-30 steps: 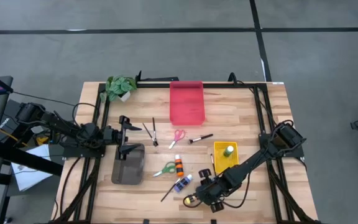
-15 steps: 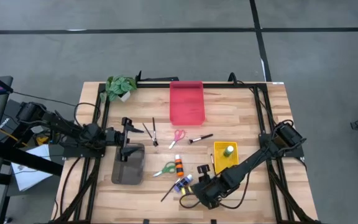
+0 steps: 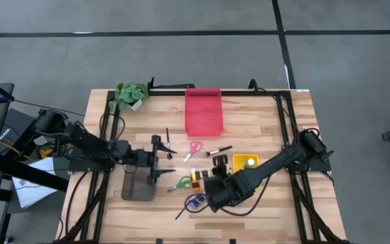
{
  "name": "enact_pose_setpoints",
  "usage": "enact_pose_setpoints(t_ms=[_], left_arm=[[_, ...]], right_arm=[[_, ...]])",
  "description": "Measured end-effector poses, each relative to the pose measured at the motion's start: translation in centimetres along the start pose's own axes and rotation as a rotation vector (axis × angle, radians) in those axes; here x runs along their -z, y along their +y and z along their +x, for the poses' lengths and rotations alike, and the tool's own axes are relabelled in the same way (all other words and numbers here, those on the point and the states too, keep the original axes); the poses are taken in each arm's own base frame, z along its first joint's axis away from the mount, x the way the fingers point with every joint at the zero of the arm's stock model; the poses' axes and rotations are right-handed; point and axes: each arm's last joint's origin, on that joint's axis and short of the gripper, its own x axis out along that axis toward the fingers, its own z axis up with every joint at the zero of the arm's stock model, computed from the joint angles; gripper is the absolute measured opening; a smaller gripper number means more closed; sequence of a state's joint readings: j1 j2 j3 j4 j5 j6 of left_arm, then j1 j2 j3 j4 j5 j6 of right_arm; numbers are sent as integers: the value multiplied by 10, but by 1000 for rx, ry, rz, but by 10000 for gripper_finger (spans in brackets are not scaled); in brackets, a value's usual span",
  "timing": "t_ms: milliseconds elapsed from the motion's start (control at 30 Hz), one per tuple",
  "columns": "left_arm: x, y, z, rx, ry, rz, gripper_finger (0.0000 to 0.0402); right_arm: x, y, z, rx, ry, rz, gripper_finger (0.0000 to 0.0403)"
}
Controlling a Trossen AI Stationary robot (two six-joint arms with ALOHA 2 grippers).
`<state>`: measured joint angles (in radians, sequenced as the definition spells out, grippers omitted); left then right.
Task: Pick & Place Paint Supplies
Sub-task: Put the yellow paint bottle into the yellow bin
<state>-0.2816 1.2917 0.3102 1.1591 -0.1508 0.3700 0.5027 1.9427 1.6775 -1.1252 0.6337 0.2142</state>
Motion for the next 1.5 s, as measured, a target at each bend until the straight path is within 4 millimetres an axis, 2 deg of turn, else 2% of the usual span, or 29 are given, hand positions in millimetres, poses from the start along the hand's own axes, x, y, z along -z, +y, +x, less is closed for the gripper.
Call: enact_pose_setpoints(t_ms=[167, 367, 700, 1033, 1500], left_arm=[[-1, -5, 21, 16, 20, 26, 298], [0, -8, 35, 17, 28, 30, 298], [3, -8, 38, -2, 49, 33, 298], [3, -6, 38, -43, 64, 34, 295], [4, -7, 38, -39, 72, 32, 213]], right_arm=[[-5, -22, -7, 73, 20, 0, 104], [-11, -38, -13, 124, 12, -9, 104], [-24, -52, -28, 136, -58, -37, 104], [-30, -53, -30, 130, -102, -42, 104], [-29, -53, -30, 131, -98, -37, 104]])
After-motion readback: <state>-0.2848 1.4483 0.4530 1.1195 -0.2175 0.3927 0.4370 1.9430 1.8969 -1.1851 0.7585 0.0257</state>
